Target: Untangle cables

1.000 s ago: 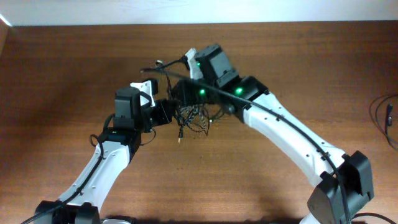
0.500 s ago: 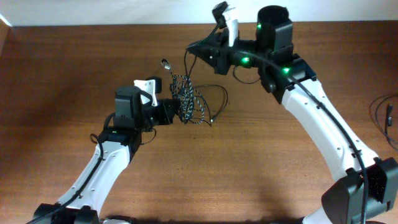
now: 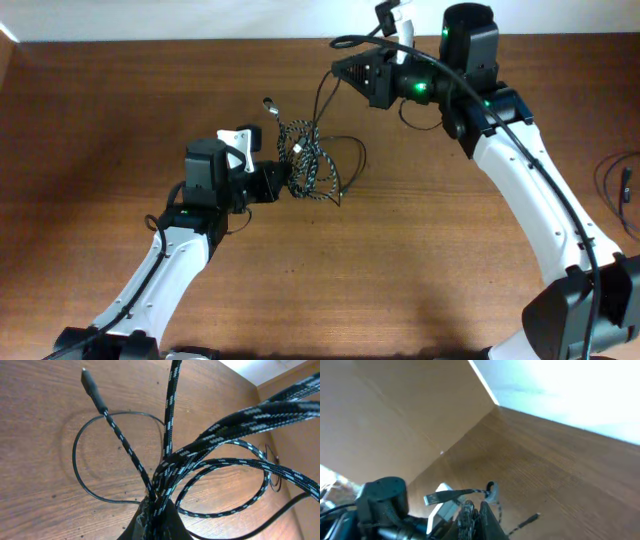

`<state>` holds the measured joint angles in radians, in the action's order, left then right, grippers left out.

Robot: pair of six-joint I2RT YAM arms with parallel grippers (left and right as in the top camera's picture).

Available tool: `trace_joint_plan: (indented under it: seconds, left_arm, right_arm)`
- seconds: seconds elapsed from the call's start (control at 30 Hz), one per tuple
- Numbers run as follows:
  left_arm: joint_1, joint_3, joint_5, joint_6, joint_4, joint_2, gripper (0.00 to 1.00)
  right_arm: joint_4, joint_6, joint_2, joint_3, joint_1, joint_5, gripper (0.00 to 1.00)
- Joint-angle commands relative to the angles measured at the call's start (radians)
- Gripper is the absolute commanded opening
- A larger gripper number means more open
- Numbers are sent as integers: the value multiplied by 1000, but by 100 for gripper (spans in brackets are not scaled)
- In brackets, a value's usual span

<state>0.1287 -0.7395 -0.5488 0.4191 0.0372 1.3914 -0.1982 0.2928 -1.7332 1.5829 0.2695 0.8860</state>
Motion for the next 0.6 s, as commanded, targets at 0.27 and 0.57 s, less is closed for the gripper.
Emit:
trace_joint_plan:
  seconds: [0.27,0.57]
  left_arm:
    - [-4,15,16,-16,44,9,0]
    - [-4,15,87,-16,87,9,0]
  right_arm:
    - [-349,0,45,39,-30,-1044,4]
    - [-360,-289,44,39,-65,146,49]
